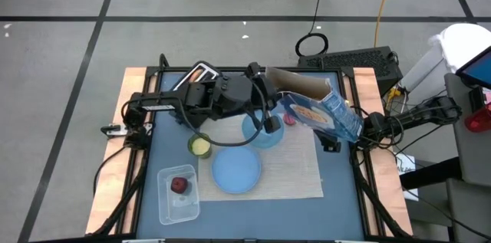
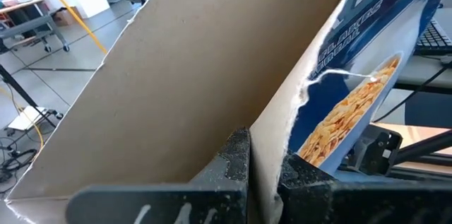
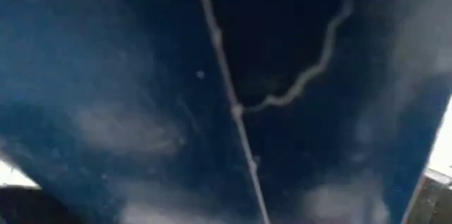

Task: Arrange a breakfast setting
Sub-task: Pour the cereal into the light blue bowl

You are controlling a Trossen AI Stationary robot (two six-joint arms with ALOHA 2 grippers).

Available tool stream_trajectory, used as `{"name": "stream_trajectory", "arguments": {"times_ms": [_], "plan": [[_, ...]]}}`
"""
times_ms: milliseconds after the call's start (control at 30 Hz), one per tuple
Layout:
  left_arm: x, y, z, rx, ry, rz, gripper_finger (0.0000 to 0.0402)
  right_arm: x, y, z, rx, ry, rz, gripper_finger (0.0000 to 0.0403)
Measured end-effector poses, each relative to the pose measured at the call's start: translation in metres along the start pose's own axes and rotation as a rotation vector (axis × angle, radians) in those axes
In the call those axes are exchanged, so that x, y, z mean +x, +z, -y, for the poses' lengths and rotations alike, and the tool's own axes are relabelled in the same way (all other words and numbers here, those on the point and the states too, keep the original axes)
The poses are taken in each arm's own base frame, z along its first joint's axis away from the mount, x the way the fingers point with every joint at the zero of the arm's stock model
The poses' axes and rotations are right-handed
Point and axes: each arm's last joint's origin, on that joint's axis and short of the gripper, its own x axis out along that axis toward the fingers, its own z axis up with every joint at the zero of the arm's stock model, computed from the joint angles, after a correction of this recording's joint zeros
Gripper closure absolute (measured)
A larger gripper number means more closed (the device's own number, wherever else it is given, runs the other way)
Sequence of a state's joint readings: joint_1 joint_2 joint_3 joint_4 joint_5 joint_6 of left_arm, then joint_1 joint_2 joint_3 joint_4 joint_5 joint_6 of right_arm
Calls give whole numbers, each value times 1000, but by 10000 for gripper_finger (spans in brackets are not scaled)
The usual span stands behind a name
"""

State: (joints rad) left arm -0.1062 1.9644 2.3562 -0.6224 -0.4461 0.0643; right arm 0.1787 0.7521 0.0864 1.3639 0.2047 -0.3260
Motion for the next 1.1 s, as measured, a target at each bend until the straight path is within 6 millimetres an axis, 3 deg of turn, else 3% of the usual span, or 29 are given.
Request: {"name": "stream_trajectory", "arguments": {"times_ms": [433,900,1100], "plan": [[0,0,0,1,-1,-1,399,0,0,-1,-2,42,11,16],[-2,-2,3,45,-12,-24,391,0,-1,-1,-3,42,2,101],[-3,-2,7,54,-20,-21,371,0,-1,-2,-4,51,-3,112]]}}
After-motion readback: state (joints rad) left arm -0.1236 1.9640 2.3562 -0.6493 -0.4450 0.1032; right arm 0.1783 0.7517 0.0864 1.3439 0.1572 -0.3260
